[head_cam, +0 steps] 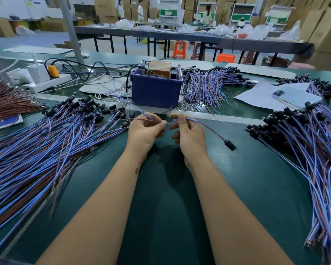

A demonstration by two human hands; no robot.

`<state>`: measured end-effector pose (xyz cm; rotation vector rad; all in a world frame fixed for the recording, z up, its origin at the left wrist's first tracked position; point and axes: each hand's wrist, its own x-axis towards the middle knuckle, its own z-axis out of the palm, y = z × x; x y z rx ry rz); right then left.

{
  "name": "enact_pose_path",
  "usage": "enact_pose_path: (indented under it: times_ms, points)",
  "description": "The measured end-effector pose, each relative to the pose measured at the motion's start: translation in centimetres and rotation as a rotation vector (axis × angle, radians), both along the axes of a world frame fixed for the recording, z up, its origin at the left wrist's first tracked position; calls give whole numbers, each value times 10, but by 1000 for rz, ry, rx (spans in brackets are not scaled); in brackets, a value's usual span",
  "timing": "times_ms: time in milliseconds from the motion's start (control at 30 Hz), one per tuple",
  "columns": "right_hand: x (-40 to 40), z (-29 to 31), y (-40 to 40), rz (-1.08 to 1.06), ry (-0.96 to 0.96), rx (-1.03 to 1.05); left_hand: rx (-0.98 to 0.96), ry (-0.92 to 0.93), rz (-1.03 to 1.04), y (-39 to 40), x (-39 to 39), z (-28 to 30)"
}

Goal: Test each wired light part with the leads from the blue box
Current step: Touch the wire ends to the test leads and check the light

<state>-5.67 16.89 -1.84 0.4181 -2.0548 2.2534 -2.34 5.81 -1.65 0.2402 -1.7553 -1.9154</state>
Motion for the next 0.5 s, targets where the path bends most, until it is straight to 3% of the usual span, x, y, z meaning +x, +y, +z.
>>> enact_pose_path:
  times_ms: [133, 233, 367, 500]
  points:
    - [-2, 0, 4, -177, -68, -46, -496, 41, -10, 19, 8, -1]
    - [-1, 4, 19, -176, -128, -121, -885, 129, -104, 36, 19, 0]
    - [-10, 14, 74, -218, -79, 148, -1051, 160, -289, 81, 28, 7]
    - [-18, 36, 143, -265, -12, 497, -972, 163, -471, 138, 26, 19]
